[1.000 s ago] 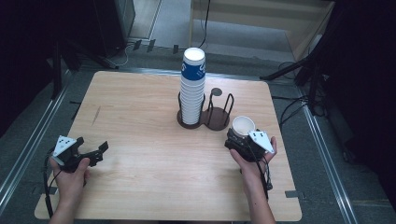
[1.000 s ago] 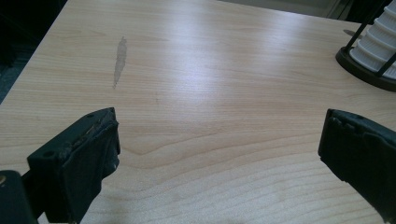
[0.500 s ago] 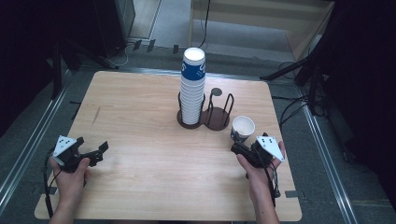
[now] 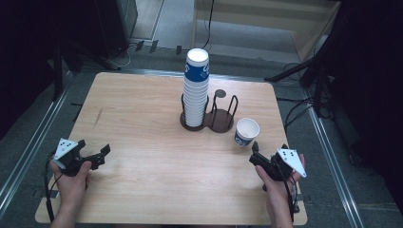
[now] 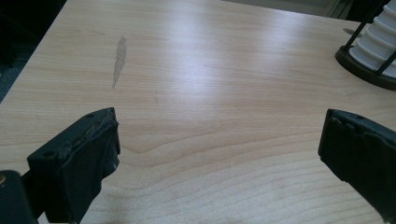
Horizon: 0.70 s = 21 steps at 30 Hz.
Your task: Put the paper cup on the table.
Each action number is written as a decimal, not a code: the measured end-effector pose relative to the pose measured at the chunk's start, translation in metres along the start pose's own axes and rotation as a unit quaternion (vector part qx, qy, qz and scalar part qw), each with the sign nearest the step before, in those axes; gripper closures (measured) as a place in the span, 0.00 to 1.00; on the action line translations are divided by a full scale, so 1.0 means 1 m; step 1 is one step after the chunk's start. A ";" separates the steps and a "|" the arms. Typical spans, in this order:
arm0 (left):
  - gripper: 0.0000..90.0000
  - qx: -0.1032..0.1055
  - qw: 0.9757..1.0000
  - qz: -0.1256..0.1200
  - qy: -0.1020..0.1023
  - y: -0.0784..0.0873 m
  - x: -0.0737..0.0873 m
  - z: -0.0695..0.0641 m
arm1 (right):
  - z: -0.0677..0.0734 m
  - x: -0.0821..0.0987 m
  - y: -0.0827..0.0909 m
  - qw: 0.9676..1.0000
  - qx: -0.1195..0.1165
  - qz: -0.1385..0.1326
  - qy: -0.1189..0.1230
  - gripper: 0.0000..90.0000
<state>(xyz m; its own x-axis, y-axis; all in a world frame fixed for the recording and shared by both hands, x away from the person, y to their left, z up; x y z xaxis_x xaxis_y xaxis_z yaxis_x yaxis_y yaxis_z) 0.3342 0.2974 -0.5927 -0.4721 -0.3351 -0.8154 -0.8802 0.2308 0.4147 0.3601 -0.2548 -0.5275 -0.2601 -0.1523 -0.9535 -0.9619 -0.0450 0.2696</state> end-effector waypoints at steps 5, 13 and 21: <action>0.00 -0.001 1.000 0.001 -0.001 0.000 0.000 0.000 | -0.015 0.011 0.008 1.000 0.011 0.006 0.000 0.00; 0.00 -0.001 1.000 0.001 -0.002 0.000 0.000 0.000 | -0.034 0.031 0.017 1.000 0.015 0.021 0.002 0.00; 0.00 0.001 1.000 -0.002 0.000 0.000 0.000 -0.001 | -0.054 0.045 0.024 0.999 0.028 0.035 -0.006 0.00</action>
<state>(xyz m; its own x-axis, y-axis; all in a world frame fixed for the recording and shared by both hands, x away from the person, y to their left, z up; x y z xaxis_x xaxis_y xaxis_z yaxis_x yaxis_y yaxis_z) 0.3338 0.2970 -0.5924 -0.4689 -0.3352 -0.8172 -0.8818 0.2314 0.4110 0.3298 -0.3165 -0.5568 -0.3276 -0.1415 -0.9341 -0.9444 0.0216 0.3280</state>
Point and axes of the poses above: each handheld gripper's, and its own axes: y roughly backward along the jaws, x roughly out of its underside, z roughly to its left, the point moved 10 cm from there along -y, roughly forward along the jaws, and after that the axes turned 13 degrees about y, right-handed, at the moved point
